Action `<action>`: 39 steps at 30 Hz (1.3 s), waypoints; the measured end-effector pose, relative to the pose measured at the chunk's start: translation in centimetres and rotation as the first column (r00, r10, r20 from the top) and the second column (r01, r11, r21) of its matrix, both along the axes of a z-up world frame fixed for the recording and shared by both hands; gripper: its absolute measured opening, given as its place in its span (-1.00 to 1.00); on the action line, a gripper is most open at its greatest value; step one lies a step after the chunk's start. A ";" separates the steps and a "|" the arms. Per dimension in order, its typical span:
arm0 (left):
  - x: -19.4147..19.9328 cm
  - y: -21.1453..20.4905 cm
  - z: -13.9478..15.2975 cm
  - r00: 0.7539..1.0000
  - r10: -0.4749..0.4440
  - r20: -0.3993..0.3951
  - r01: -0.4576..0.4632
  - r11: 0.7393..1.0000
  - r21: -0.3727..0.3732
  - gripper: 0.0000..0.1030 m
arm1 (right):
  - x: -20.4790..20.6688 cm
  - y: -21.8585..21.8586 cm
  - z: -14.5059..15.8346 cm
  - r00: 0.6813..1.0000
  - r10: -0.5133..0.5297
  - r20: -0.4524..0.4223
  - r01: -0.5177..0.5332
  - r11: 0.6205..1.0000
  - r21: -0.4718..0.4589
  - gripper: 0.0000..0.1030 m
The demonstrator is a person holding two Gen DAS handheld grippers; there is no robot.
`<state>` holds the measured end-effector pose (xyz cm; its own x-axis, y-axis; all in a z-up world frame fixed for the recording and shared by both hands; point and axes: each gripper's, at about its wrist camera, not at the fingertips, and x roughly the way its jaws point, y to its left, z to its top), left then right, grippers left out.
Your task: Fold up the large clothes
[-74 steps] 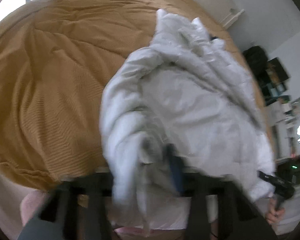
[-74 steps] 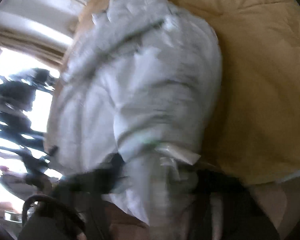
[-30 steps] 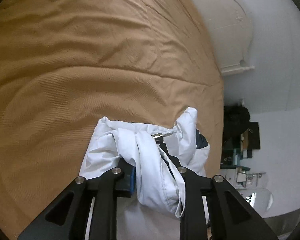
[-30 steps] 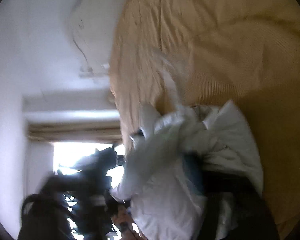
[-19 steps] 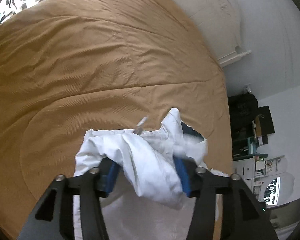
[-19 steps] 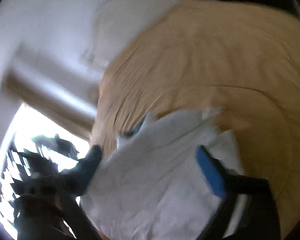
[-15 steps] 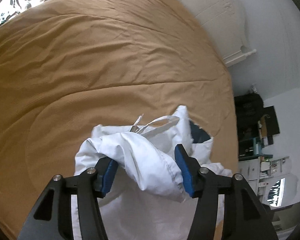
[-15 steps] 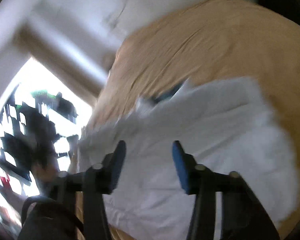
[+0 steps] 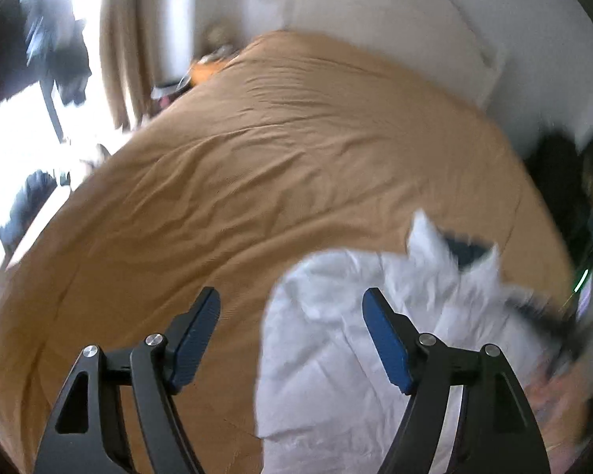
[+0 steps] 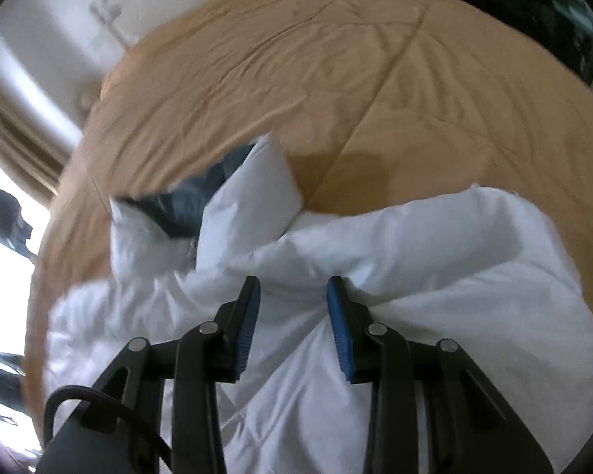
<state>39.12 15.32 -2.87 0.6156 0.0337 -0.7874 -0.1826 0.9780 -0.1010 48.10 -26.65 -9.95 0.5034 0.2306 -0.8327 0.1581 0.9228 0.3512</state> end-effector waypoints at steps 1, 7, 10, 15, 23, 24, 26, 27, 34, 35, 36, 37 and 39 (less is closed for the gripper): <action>-0.2 -2.8 -1.2 0.998 -0.055 -0.006 0.055 0.998 0.036 0.44 | -0.6 -0.6 0.5 1.000 0.003 0.009 -0.003 1.000 0.010 -0.32; 2.1 -11.4 -9.0 0.976 -0.184 -0.121 0.191 0.980 0.054 0.44 | -3.8 -0.1 4.0 0.991 0.099 0.087 -0.093 0.993 -0.077 -0.20; 3.8 -11.4 -12.5 0.979 -0.115 -0.166 0.130 0.988 0.083 0.59 | -5.3 -1.1 2.1 0.987 0.147 0.070 -0.143 0.988 -0.060 0.40; 4.9 -7.8 -14.1 0.982 0.000 -0.187 0.017 0.996 0.090 0.75 | -4.0 -6.1 -2.7 0.999 0.048 0.012 -0.041 0.946 -0.321 -0.07; -4.2 -5.0 -8.2 0.999 -0.023 -0.032 0.022 0.999 -0.035 0.61 | -12.3 -9.9 3.0 0.981 -0.012 0.194 0.038 0.990 -0.133 -0.09; -6.4 -4.4 -7.7 1.000 -0.018 -0.002 0.018 0.998 -0.059 0.71 | -14.5 -9.9 3.5 0.977 -0.006 0.213 0.028 0.994 -0.103 0.26; -10.7 -2.7 -7.8 0.999 0.009 0.045 -0.003 0.992 -0.129 0.90 | -17.0 -10.3 3.4 0.974 -0.039 0.225 0.054 0.997 -0.062 1.00; -12.4 -1.6 -8.3 0.999 0.020 0.045 -0.012 0.984 -0.178 0.97 | -18.5 -10.8 3.0 0.972 -0.064 0.227 0.072 0.997 -0.028 1.00; -14.2 4.7 -14.2 0.998 0.050 -0.040 -0.064 0.815 -0.576 0.99 | -19.4 -16.1 -5.7 0.991 -0.132 0.037 0.104 0.900 0.423 1.00; -13.9 4.9 -14.7 0.998 0.049 -0.041 -0.064 0.777 -0.626 0.99 | -18.5 -16.2 -6.6 0.992 -0.124 0.027 0.096 0.873 0.478 1.00; -13.4 4.9 -15.0 0.999 0.033 -0.030 -0.044 0.747 -0.664 0.99 | -17.8 -16.4 -7.1 0.993 -0.116 0.019 0.091 0.862 0.499 1.00; -12.7 4.7 -15.1 1.000 0.019 -0.023 -0.030 0.734 -0.678 0.99 | -16.9 -16.0 -7.4 0.994 -0.111 0.017 0.087 0.856 0.510 1.00; -11.2 4.3 -15.9 1.000 0.009 -0.027 -0.025 0.719 -0.695 0.99 | -14.7 -14.8 -8.2 0.997 -0.080 0.003 0.067 0.849 0.524 1.00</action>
